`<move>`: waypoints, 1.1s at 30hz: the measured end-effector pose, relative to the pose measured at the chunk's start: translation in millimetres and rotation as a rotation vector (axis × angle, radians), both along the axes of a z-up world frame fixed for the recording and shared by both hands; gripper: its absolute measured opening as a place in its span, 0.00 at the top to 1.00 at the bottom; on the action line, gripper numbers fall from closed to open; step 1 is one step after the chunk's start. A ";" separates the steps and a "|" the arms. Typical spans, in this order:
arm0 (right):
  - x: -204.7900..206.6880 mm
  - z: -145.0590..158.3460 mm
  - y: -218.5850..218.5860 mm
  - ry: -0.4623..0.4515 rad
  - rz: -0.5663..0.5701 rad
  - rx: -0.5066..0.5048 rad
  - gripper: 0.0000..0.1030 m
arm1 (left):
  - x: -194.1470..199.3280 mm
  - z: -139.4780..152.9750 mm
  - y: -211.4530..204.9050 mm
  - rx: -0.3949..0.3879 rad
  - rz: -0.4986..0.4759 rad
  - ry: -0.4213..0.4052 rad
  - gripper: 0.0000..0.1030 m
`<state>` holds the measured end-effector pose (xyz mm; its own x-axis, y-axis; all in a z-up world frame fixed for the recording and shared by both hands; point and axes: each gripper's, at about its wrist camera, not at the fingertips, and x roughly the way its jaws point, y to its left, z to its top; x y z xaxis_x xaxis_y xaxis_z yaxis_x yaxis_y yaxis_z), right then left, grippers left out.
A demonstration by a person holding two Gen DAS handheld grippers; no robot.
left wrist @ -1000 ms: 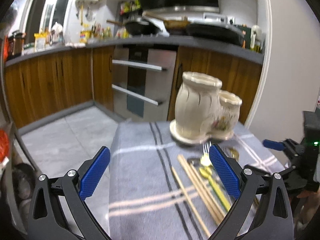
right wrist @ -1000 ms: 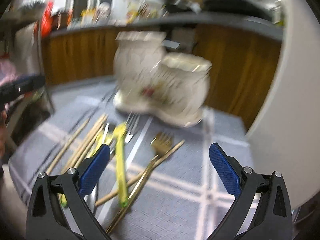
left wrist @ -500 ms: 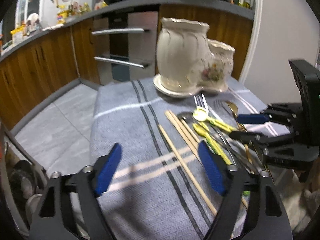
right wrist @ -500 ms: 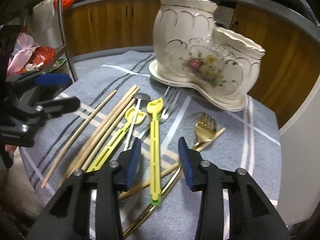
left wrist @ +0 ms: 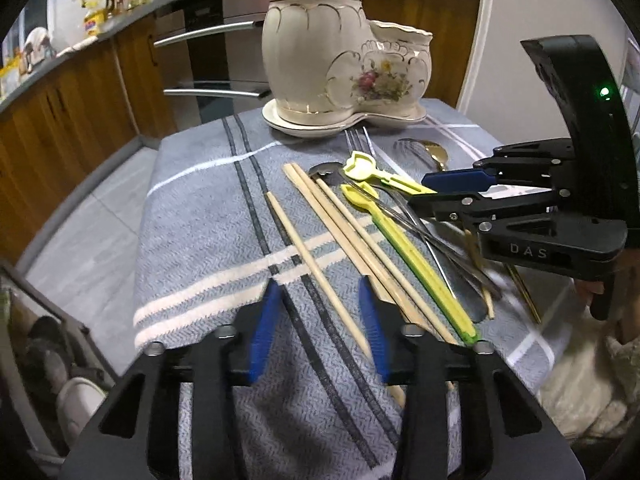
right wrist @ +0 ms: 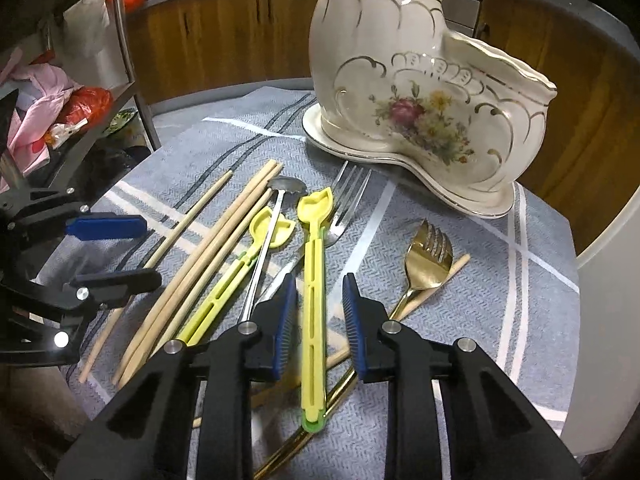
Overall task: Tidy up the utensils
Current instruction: 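Grasp a chopstick with the left tool while the right tool grasps the yellow utensil, then drop the chopstick into the tall holder while the right tool drops the yellow utensil into the short one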
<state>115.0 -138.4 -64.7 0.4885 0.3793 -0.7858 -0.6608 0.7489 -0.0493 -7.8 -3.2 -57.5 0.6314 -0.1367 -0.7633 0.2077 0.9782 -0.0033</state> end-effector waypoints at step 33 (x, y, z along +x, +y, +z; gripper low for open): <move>75.4 128.5 -88.4 -0.240 -0.153 0.736 0.90 | 46.5 142.2 6.3 -0.229 -0.057 -0.488 0.95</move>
